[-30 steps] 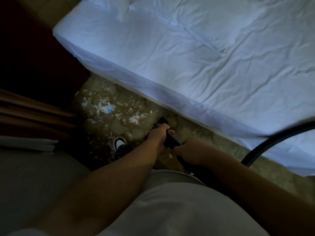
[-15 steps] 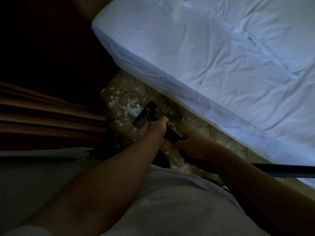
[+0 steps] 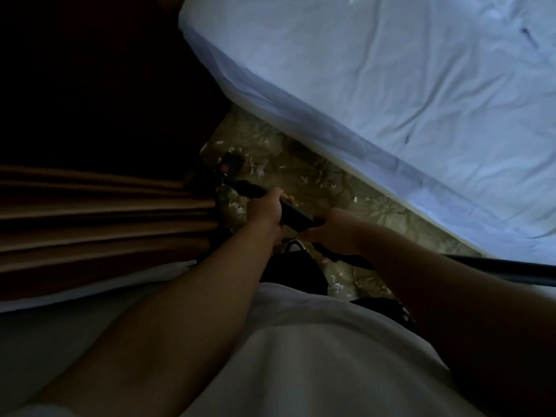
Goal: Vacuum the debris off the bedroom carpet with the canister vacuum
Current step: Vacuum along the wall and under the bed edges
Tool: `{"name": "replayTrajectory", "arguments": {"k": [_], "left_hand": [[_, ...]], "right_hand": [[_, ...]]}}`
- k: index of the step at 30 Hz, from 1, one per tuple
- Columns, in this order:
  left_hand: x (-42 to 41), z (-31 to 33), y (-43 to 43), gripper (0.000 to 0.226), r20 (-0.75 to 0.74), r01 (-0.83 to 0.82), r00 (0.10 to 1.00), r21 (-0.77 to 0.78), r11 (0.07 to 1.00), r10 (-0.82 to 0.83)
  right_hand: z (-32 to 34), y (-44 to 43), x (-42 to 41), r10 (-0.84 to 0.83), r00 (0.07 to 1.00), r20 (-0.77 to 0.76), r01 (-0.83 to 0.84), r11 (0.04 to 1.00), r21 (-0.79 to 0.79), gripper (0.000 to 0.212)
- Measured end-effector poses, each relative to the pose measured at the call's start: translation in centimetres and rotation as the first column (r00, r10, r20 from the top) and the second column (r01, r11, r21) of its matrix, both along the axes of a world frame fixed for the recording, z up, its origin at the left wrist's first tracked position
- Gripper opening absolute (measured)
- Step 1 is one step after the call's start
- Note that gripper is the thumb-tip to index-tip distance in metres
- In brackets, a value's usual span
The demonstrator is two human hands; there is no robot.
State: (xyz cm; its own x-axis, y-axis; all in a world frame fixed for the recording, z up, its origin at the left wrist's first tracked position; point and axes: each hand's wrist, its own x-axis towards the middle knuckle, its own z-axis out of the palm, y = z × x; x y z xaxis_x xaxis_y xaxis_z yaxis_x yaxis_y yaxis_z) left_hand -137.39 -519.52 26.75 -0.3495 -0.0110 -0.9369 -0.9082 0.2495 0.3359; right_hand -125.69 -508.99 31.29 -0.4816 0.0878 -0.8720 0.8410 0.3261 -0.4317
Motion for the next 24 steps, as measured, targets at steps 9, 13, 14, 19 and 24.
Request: {"name": "replayTrajectory", "arguments": {"k": [9, 13, 14, 19, 24], "left_hand": [[3.3, 0.6, 5.3, 0.007, 0.030, 0.104, 0.994, 0.020, 0.994, -0.105], [8.0, 1.3, 9.2, 0.014, 0.043, 0.233, 0.971, 0.033, 0.972, -0.234], [9.4, 1.4, 10.2, 0.013, 0.044, 0.270, 0.961, 0.045, 0.962, -0.272], [18.2, 2.1, 14.6, 0.010, 0.064, 0.346, 0.934, 0.088, 0.934, -0.352], [29.5, 2.2, 18.6, 0.014, 0.047, 0.401, 0.913, 0.082, 0.913, -0.405]], "right_hand": [[1.3, 3.1, 4.3, -0.125, 0.992, -0.005, 0.125, 0.991, 0.041, 0.030], [2.9, 5.3, 9.5, -0.264, 0.964, 0.014, 0.264, 0.964, 0.020, 0.032], [3.3, 5.7, 11.0, -0.283, 0.959, 0.022, 0.282, 0.959, 0.026, 0.032], [4.6, 8.2, 20.1, -0.419, 0.907, 0.031, 0.420, 0.908, 0.001, 0.037], [6.0, 11.8, 31.2, -0.457, 0.888, 0.043, 0.455, 0.889, 0.041, 0.034]]}}
